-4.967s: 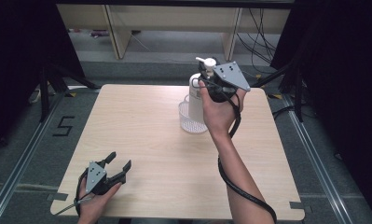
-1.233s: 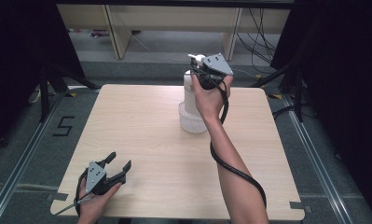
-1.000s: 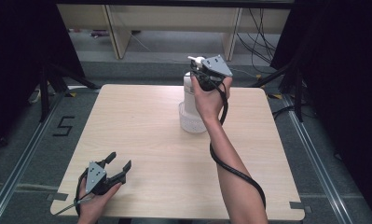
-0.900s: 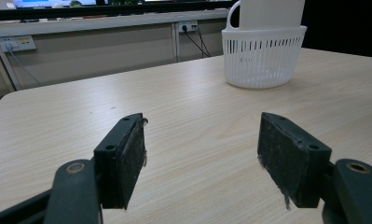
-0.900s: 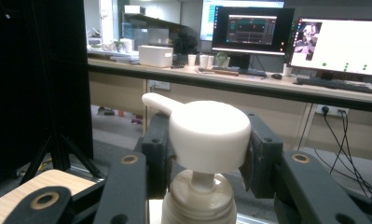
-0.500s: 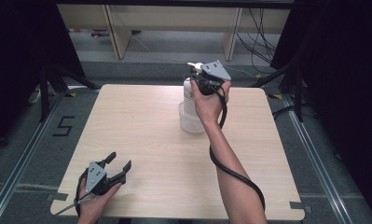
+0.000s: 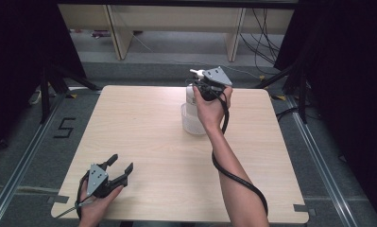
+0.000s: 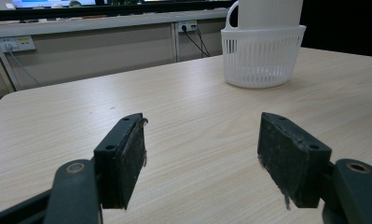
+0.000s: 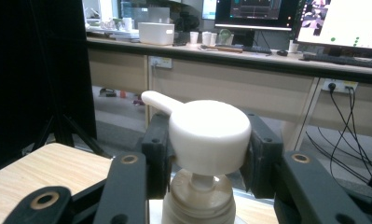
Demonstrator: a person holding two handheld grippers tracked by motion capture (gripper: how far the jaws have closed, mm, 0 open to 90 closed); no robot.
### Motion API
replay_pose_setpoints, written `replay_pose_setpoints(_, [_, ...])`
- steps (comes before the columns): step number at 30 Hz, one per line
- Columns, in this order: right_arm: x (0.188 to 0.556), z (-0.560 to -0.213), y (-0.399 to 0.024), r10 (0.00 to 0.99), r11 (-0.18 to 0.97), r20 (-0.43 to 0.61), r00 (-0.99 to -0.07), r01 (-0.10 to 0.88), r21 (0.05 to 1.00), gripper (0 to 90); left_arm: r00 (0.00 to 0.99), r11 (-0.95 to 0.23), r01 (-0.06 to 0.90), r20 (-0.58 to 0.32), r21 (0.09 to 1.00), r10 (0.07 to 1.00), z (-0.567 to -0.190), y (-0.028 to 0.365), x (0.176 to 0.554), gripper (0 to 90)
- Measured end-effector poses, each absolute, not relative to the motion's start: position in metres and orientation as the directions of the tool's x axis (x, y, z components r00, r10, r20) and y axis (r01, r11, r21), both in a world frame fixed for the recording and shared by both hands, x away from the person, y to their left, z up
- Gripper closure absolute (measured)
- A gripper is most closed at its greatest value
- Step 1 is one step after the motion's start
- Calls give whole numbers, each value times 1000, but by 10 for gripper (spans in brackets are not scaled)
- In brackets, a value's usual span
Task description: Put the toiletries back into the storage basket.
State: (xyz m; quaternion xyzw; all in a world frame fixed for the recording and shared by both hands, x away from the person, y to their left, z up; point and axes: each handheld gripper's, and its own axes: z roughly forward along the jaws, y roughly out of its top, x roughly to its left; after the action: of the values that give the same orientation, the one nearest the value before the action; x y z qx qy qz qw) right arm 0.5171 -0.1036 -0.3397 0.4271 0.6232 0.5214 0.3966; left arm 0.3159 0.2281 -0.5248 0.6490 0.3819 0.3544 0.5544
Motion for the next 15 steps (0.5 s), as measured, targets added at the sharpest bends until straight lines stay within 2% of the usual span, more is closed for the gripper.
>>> replay_pose_setpoints(15, [518,-353,-102,947,90,-36,-319,157,984,598,458,-94,104,36,990,888,-525,228,316,316])
